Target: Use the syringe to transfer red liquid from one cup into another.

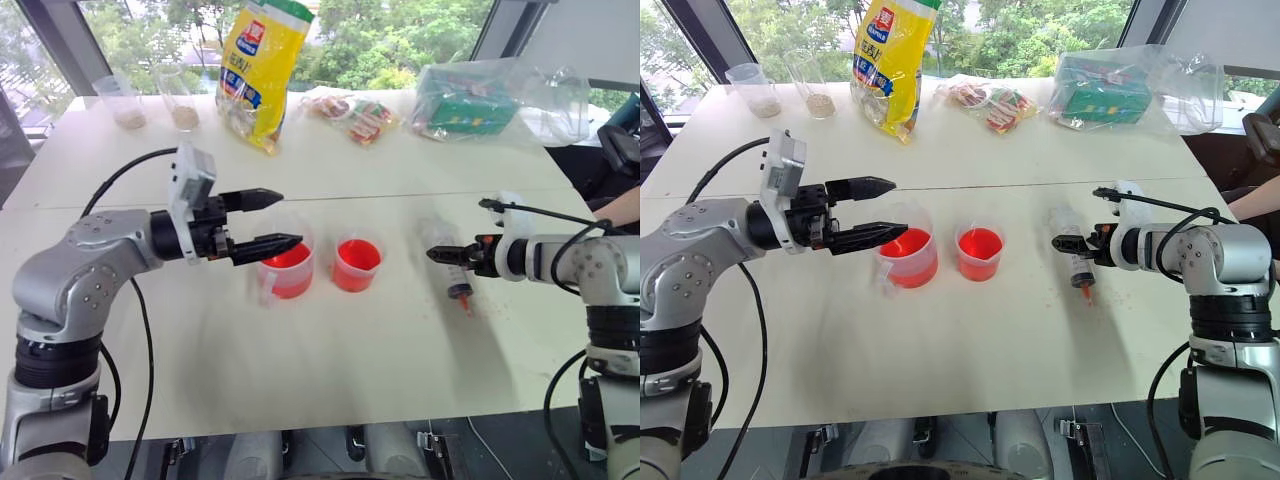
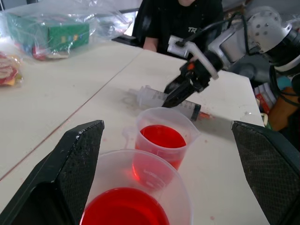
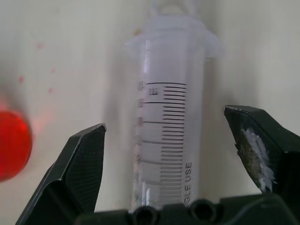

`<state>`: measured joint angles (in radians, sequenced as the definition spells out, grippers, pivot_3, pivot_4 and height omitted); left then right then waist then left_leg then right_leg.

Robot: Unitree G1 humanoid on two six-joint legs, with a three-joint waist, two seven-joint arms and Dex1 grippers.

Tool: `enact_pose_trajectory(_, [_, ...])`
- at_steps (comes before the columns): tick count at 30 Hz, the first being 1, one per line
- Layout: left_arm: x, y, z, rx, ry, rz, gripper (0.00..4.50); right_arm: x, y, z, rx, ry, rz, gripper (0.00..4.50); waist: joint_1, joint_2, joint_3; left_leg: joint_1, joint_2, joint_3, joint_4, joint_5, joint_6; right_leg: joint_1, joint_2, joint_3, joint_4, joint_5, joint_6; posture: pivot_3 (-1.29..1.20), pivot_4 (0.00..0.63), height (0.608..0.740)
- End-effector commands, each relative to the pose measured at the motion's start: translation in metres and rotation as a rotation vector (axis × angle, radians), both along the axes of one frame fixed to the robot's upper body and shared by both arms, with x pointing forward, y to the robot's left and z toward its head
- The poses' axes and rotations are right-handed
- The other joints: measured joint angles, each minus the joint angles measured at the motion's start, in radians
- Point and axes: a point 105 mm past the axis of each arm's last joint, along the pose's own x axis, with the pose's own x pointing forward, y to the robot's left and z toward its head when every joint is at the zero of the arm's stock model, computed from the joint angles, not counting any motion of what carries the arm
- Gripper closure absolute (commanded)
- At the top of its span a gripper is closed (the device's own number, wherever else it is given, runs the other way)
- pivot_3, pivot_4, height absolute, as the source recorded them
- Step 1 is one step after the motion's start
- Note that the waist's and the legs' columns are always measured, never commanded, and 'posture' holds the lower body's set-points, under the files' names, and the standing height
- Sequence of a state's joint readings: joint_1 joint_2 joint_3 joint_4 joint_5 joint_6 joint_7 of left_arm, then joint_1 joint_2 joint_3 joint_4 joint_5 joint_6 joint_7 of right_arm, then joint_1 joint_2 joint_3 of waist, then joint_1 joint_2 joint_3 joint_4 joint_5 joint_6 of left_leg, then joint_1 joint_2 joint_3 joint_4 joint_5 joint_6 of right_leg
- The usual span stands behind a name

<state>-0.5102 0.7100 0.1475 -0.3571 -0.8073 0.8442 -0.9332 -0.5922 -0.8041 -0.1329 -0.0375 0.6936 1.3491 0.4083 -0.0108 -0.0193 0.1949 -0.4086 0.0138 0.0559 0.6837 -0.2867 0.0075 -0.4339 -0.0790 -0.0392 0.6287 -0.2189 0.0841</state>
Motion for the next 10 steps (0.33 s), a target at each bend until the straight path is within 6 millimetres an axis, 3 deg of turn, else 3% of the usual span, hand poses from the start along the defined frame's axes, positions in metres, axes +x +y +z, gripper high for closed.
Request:
enact_pose_trajectory(1, [-0.007,0.001,0.006,0.016,-0.023,-0.015,0.0,-0.012,0.013,0.047,0.019,-0.164,0.117,0.03,0.0,0.0,0.0,0.0,0.0,0.0,0.0,0.0,0.0,0.0,0.0,0.0,0.0,0.0,0.0,0.0,0.15,0.74])
enact_pose_trajectory(5, [-0.009,0.009,0.004,0.047,-0.015,0.009,0.0,-0.048,0.036,0.08,0.037,-0.256,0.34,0.03,0.0,0.0,0.0,0.0,0.0,0.0,0.0,0.0,0.0,0.0,0.0,0.0,0.0,0.0,0.0,0.0,0.15,0.74])
enact_pose_trajectory(10, [-0.009,0.016,0.004,0.077,-0.013,0.023,0.0,-0.074,0.044,0.088,0.017,-0.279,0.463,0.03,0.002,0.0,0.0,0.0,0.001,-0.001,0.0,0.0,0.0,0.001,0.0,0.0,-0.002,-0.001,-0.001,0.0,0.15,0.74])
